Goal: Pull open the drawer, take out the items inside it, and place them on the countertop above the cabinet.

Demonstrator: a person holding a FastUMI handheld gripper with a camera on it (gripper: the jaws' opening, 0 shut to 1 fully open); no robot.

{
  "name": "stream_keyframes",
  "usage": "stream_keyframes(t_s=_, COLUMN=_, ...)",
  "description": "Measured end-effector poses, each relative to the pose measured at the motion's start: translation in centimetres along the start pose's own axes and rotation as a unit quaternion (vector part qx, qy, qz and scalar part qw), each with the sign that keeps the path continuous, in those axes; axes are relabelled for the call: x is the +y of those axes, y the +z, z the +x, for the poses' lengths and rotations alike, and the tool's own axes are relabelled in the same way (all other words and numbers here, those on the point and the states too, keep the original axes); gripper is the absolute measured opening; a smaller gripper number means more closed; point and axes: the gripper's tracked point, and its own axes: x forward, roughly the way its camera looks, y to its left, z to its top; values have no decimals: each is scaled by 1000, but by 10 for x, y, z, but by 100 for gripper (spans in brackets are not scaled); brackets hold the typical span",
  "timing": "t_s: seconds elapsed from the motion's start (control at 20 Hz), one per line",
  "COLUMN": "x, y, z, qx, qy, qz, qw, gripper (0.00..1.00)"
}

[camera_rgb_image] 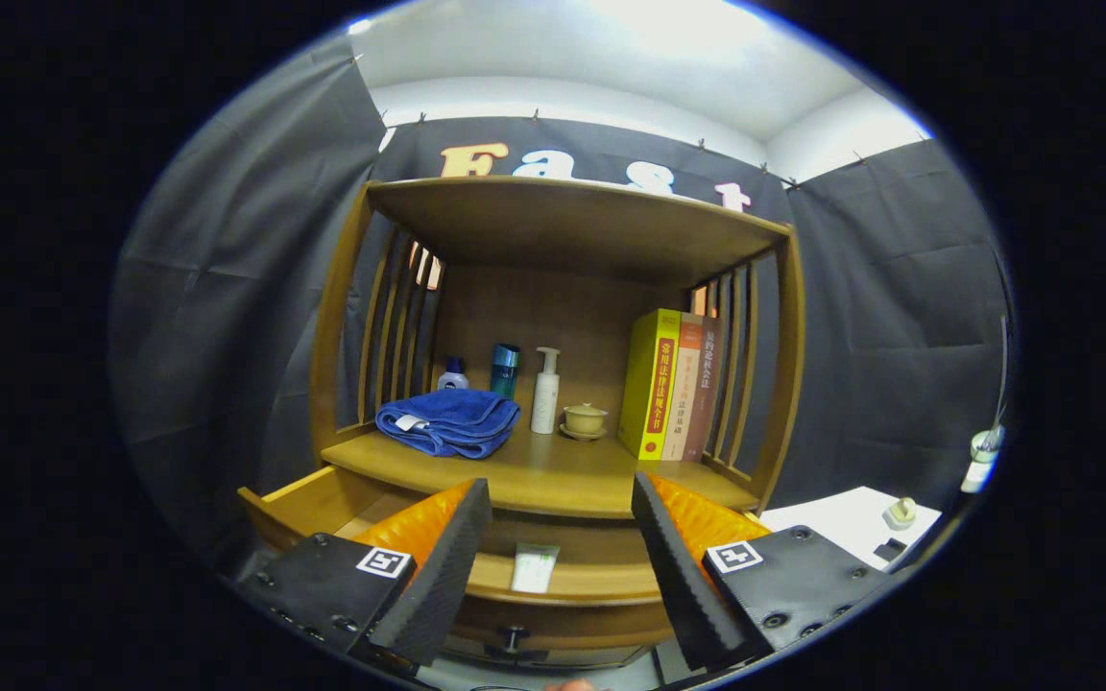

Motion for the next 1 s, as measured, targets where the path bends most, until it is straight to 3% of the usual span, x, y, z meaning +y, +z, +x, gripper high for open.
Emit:
stream_keyframes(t_s=0.3, x=7, y=27, z=61, qx=51, qy=30, qz=-32, qw=998, gripper=99)
stream_keyframes(t_s=0.6, x=10, y=-43, z=83, qx=176, qy=35, qz=-41, qw=983, gripper=99)
stream_keyframes(t_s=1.0, x=7, y=-86, z=87, qx=247, qy=27, qz=-32, qw=968, gripper=99)
